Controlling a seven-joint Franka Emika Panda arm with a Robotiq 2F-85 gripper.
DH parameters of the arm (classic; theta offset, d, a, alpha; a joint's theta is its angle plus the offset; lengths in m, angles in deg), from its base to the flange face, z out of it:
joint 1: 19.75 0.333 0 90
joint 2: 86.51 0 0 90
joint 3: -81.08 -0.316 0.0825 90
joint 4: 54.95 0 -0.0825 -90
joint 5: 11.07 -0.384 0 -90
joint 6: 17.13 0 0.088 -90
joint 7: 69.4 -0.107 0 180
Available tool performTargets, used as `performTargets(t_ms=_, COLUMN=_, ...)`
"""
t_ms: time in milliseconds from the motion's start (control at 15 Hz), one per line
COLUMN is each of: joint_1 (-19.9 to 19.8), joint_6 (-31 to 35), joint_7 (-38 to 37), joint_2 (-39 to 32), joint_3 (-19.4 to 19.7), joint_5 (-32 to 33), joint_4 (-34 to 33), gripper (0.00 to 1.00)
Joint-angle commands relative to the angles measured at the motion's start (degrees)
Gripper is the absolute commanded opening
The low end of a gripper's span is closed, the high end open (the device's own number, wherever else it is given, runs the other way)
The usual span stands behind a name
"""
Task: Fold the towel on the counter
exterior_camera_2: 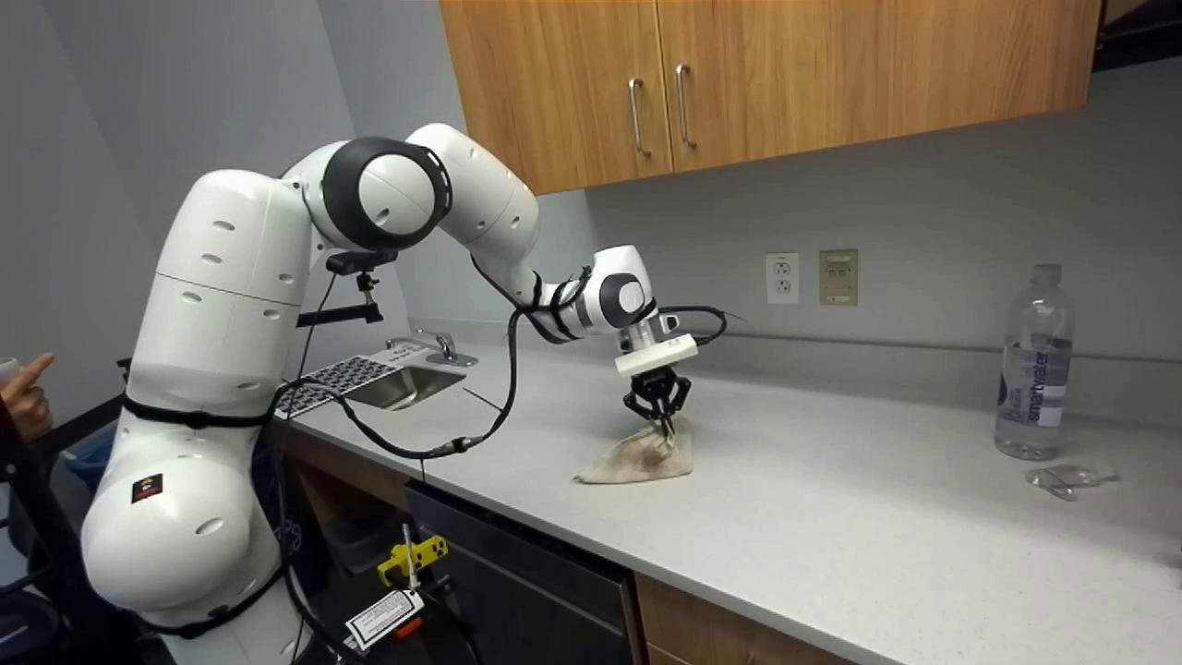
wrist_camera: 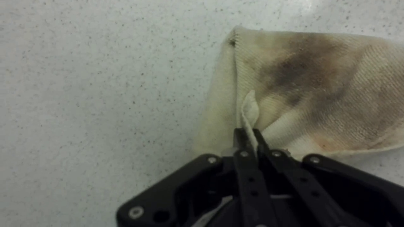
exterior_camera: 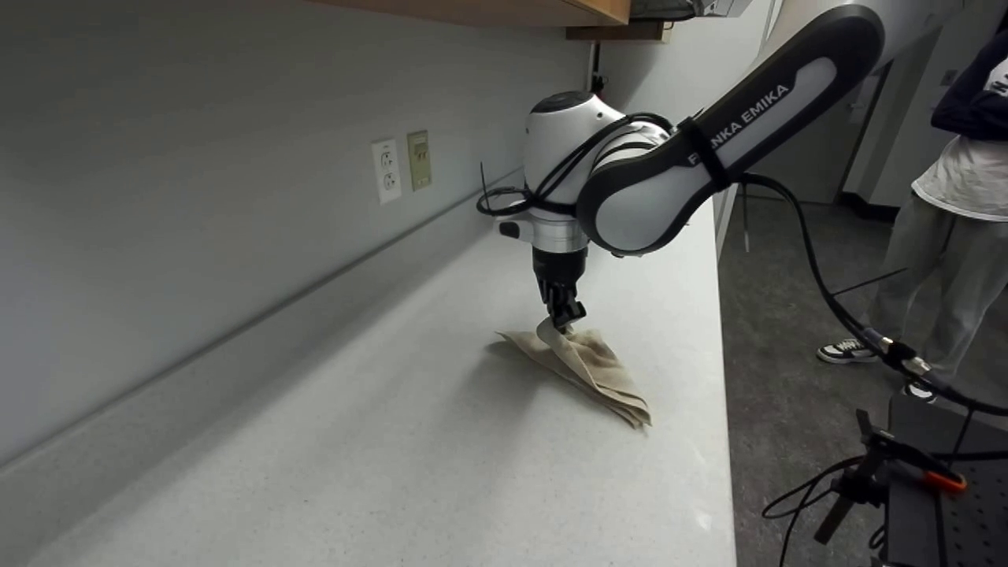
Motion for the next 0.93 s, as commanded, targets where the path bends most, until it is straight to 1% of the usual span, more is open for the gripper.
performTargets(t_ms=0, joint_1=1.60, joint_6=-0.68, joint_7=-2.00, joint_2=-1.99, joint_3=1.33, joint_5=1.61, joint_4=-2.69, gripper=0.36)
performTargets(t_ms=200, joint_1=2.39, joint_6=-0.41, joint_7=-3.29, joint_2=-1.64, joint_3=1.94, joint_5=3.07, joint_4=-2.35, gripper=0.59)
performTargets(t_ms=267, joint_1=2.44, joint_6=-0.30, joint_7=-3.54, joint_2=-1.37, joint_3=1.95, joint_5=3.42, joint_4=-2.13, gripper=0.68)
performTargets(t_ms=400, joint_1=2.42, joint_6=0.05, joint_7=-3.93, joint_2=-0.94, joint_3=1.83, joint_5=3.70, joint_4=-1.80, gripper=0.81)
performTargets(t_ms=533, joint_1=2.28, joint_6=0.82, joint_7=-4.37, joint_2=-0.49, joint_3=1.64, joint_5=3.53, joint_4=-1.52, gripper=0.96)
performTargets(t_ms=600, joint_1=2.15, joint_6=1.74, joint_7=-4.45, joint_2=-0.23, joint_3=1.50, joint_5=3.44, joint_4=-1.23, gripper=1.00)
performTargets(t_ms=867, joint_1=2.63, joint_6=6.22, joint_7=-5.15, joint_2=-0.45, joint_3=2.39, joint_5=5.46, joint_4=-0.69, gripper=1.00)
